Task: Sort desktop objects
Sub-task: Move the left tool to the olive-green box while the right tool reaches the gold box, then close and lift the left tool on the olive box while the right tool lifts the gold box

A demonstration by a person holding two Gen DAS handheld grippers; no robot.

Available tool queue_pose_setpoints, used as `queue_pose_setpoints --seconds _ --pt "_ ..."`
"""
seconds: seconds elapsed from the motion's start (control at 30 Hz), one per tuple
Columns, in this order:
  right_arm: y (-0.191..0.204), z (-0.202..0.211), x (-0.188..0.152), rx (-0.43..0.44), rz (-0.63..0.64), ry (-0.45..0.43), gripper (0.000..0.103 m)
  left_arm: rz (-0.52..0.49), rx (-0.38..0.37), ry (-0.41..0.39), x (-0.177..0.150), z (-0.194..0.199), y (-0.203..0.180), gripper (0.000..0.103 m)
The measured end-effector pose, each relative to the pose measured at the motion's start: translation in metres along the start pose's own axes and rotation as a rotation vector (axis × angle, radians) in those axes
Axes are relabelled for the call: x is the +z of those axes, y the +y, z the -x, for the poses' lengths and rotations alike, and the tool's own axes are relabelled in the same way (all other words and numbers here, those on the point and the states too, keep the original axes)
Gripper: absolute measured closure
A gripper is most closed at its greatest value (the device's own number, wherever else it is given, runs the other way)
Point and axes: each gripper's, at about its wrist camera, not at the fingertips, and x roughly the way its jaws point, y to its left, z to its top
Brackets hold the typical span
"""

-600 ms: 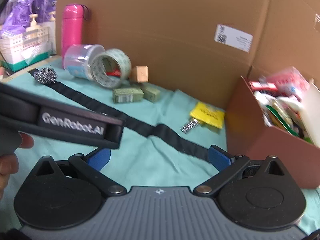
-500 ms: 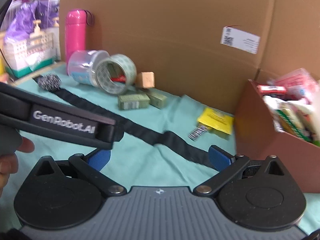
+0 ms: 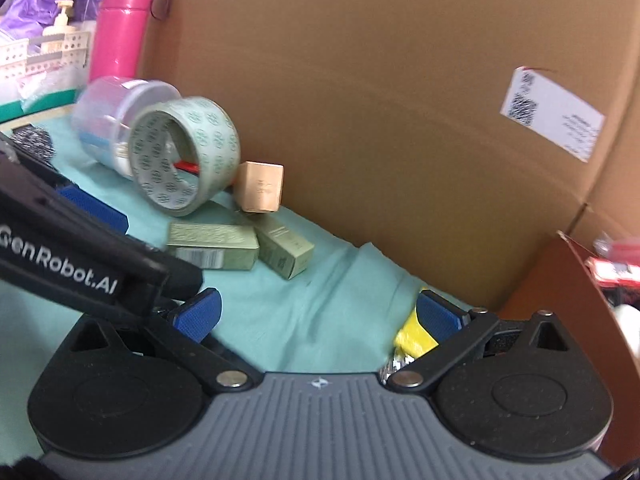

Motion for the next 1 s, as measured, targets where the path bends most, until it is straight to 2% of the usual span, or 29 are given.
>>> queue_pose_setpoints --seconds 0.17,0.23,0.3,0.4,0.47,0.53,0.57,0.6,0.7,0.8,1.0 --pt "-0.014 -0.026 0.005 0.054 -0.062 0.021 0.019 -0.025 -0.044 -0.023 0.005 -0.009 0.003 0.054" --pt "-0.016 -0.032 0.007 0.075 -0.051 0.024 0.02 0.009 -0.063 -0.03 0.005 -0.011 0.009 0.058" --pt "-0.017 -0.035 0.008 0.087 -0.023 0.01 0.02 0.019 -0.085 -0.011 0.003 -0.012 0.014 0.073" --pt "-0.015 -0.039 0.01 0.123 0.043 -0.016 0.02 0.022 -0.084 -0.022 0.0 -0.007 0.017 0.078" --pt "-0.014 -0.04 0.011 0.147 0.07 -0.03 0.024 0.029 -0.074 -0.026 -0.002 -0.003 0.02 0.08" --pt "-0.016 -0.038 0.009 0.201 0.07 -0.033 0.043 0.039 -0.08 -0.027 -0.009 0.006 0.022 0.08" --pt "-0.016 -0.035 0.008 0.229 0.065 -0.032 0.057 0.038 -0.079 -0.024 -0.009 0.007 0.022 0.08" --pt "-0.016 -0.032 0.006 0.223 0.063 -0.031 0.065 0.031 -0.074 -0.023 -0.011 0.01 0.021 0.08" --pt "-0.012 -0.019 -0.001 0.186 0.086 -0.015 0.077 0.0 -0.072 -0.008 -0.015 0.02 0.012 0.08" --pt "-0.014 0.003 -0.01 0.181 0.078 0.011 0.08 -0.012 -0.079 0.013 -0.023 0.032 0.001 0.08" --pt "-0.044 0.052 -0.042 0.218 -0.035 0.054 0.081 -0.079 -0.095 0.046 -0.039 0.06 -0.01 0.08"
